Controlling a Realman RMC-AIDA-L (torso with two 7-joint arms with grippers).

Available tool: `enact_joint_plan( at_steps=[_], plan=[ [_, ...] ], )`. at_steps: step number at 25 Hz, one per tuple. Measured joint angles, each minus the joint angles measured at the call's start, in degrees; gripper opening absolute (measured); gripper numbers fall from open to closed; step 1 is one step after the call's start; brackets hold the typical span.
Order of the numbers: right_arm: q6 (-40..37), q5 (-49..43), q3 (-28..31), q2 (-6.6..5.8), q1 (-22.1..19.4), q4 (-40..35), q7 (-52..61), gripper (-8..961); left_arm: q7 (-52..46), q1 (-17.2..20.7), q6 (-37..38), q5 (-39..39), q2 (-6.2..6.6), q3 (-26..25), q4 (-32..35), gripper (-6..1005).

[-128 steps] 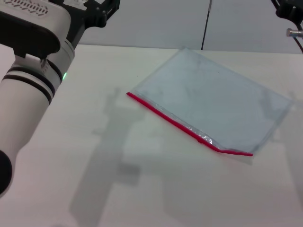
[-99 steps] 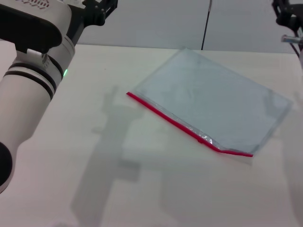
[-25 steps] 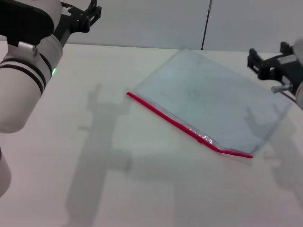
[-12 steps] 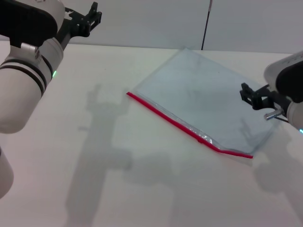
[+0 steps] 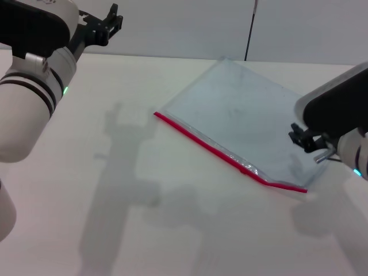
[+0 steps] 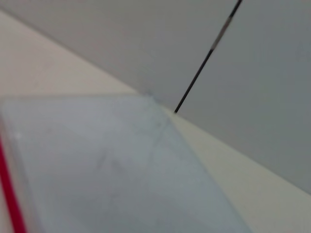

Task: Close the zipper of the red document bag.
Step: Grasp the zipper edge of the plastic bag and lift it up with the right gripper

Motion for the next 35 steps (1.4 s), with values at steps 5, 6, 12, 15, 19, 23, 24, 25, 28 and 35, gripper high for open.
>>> enact_joint_plan(
  at_steps=[5, 6, 12, 15, 19, 23, 24, 25, 28, 35],
  plan=[
    [5.37, 0.12, -3.4, 0.1, 2.25, 0.03, -2.35, 669, 2.43, -0.03, 0.04, -1.57, 0.0, -0.14, -0.1, 843],
    [6.52, 0.13, -4.13, 0.09, 2.96, 0.25, -2.51, 668, 3.32, -0.13, 0.07, -2.47, 0.0, -0.36, -0.1, 842],
    [11.09, 0.49, -6.6, 0.11, 5.34, 1.11, -4.26, 662, 9.66, -0.75, 0.16, -8.81, 0.0, -1.76, -0.1, 839],
    [11.29, 0.8, -7.31, 0.15, 5.42, 1.32, -4.55, 659, 10.45, -0.95, 0.18, -9.11, 0.0, -2.06, -0.16, 838],
    [12.35, 0.84, -8.37, 0.12, 5.76, 1.73, -4.62, 625, 10.48, -1.26, 0.2, -9.11, 0.0, -2.1, -1.04, 836],
    [15.73, 0.77, -10.89, 0.14, 7.4, 2.48, -4.63, 574, 10.48, -1.89, 0.79, -9.08, 0.0, -2.23, -1.86, 834],
    [16.37, 0.76, -11.59, 0.12, 7.83, 2.9, -4.63, 573, 10.47, -1.99, 0.89, -9.18, -0.01, -2.33, -2.05, 834],
    [16.93, 0.83, -12.49, 0.12, 8.25, 3.64, -4.63, 571, 10.47, -2.01, 0.98, -9.33, 0.0, -2.48, -2.24, 833],
    [17.76, 1.24, -13.75, 0.14, 8.65, 4.97, -4.63, 566, 10.46, -1.73, 1.0, -9.92, 0.06, -2.99, -2.36, 832],
    [20.07, 1.63, -14.9, 0.2, 9.38, 5.15, -5.26, 555, 10.45, -1.83, 1.77, -10.81, 0.47, -3.27, -2.39, 828]
  ],
)
